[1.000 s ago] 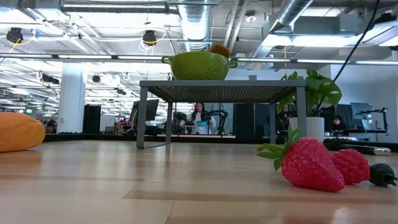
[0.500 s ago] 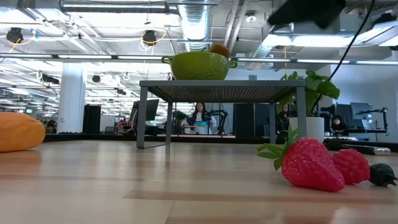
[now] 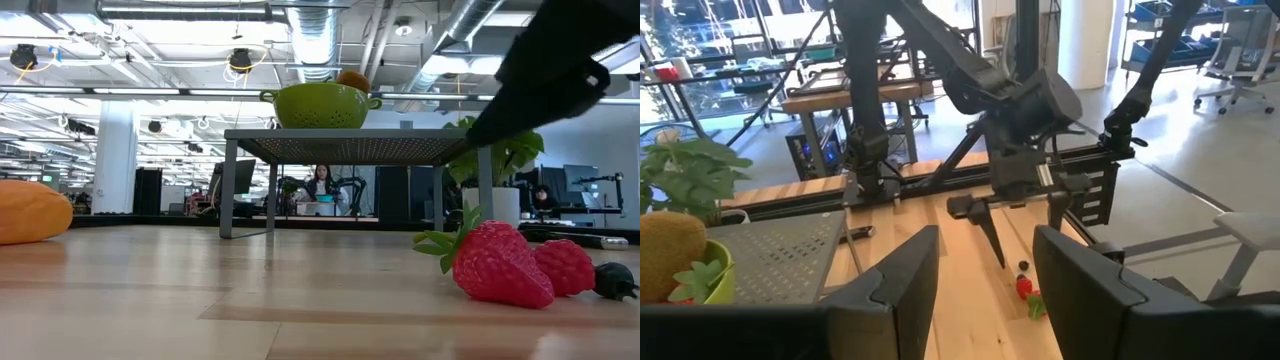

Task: Pick & Place Fruit
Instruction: Put the strawberry into the green strainer bowl on the shelf

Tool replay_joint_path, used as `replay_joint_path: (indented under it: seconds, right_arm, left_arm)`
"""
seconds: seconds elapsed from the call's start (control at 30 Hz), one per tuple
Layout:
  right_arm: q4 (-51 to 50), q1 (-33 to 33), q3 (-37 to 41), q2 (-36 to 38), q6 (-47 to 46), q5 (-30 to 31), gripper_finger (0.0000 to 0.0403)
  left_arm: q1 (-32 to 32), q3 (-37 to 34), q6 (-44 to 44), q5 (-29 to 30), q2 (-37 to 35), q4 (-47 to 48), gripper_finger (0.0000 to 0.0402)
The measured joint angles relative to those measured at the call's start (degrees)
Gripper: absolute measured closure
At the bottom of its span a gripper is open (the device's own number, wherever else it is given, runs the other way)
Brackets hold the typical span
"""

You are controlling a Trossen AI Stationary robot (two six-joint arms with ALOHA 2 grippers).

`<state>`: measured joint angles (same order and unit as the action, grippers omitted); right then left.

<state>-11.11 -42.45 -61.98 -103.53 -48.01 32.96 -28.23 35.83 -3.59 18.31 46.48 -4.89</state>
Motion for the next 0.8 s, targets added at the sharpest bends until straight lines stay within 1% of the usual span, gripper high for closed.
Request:
replay_joint_path:
  seconds: [0.3,0.43,0.57,0.8]
  right_arm:
    - [1.6,1.0,0.0,-3.6,-0.5,-0.1,0.0101]
    - [4.3,1.0,0.0,-4.7,-0.3,-0.1,0.0101]
    - [5.0,0.9,-0.1,-5.8,-0.3,-0.1,0.0101]
    - [5.9,0.9,-2.4,-11.3,0.2,-0.9,0.0101]
  left_arm:
    - [0.0,0.0,0.0,0.2,0.0,-0.3,0.0244]
    - [0.0,0.0,0.0,0.2,0.0,-0.4,0.0244]
    - [0.0,0.0,0.0,0.2,0.0,-0.5,0.0244]
    - [0.0,0.0,0.0,0.1,0.0,-0.9,0.0244]
